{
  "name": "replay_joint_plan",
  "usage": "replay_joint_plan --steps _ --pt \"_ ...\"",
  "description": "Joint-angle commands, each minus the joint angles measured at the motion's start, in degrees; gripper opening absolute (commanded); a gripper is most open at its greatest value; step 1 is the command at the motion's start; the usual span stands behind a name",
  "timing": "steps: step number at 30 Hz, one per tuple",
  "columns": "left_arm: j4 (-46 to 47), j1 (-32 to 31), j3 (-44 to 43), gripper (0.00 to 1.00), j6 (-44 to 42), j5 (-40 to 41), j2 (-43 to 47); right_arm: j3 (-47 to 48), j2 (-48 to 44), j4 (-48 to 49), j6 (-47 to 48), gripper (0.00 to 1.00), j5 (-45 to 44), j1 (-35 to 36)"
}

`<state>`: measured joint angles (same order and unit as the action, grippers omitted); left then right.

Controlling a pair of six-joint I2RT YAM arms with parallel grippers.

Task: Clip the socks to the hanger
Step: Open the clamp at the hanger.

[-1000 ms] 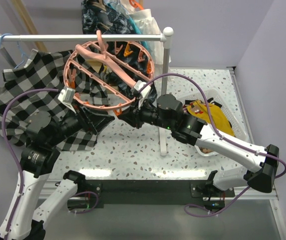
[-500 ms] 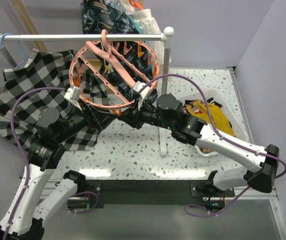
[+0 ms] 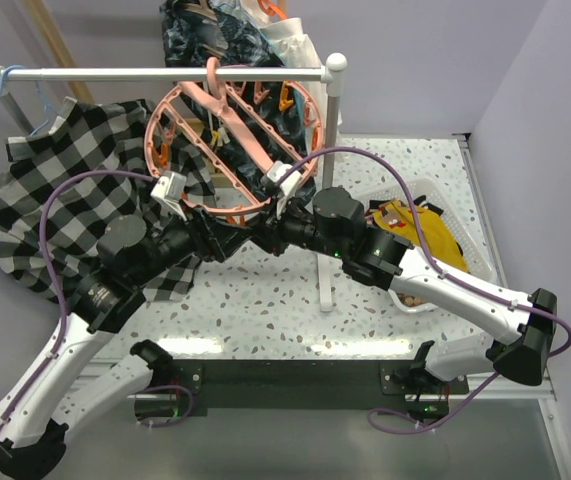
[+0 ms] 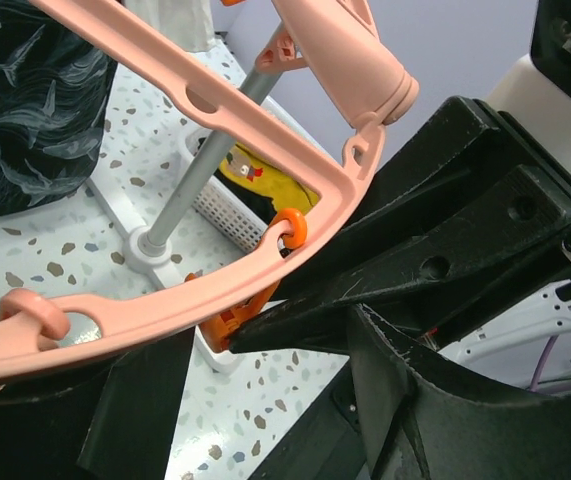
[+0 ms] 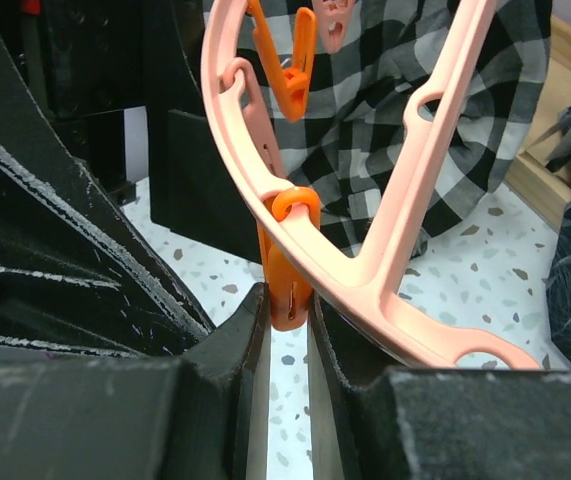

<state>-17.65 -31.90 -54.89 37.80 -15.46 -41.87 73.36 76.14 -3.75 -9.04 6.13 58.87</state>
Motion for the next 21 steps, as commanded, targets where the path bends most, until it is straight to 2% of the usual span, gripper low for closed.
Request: replay_joint_plan --steps 1,10,21 --pt "1.13 -2.37 -2.76 0.66 0.69 10.17 -0.67 0.03 -0.55 3.22 1.04 0.0 -0.15 0.89" --pt "-1.16 -2.46 -5.31 0.65 1.31 17.22 -0.93 -1.64 -0.99 3.48 2.18 0.0 -2.26 1.07" --pt "0.42 -2.38 -6.98 0.63 2.01 17.75 -2.52 -1.73 -0.64 3.48 2.01 0.0 -1.74 1.24"
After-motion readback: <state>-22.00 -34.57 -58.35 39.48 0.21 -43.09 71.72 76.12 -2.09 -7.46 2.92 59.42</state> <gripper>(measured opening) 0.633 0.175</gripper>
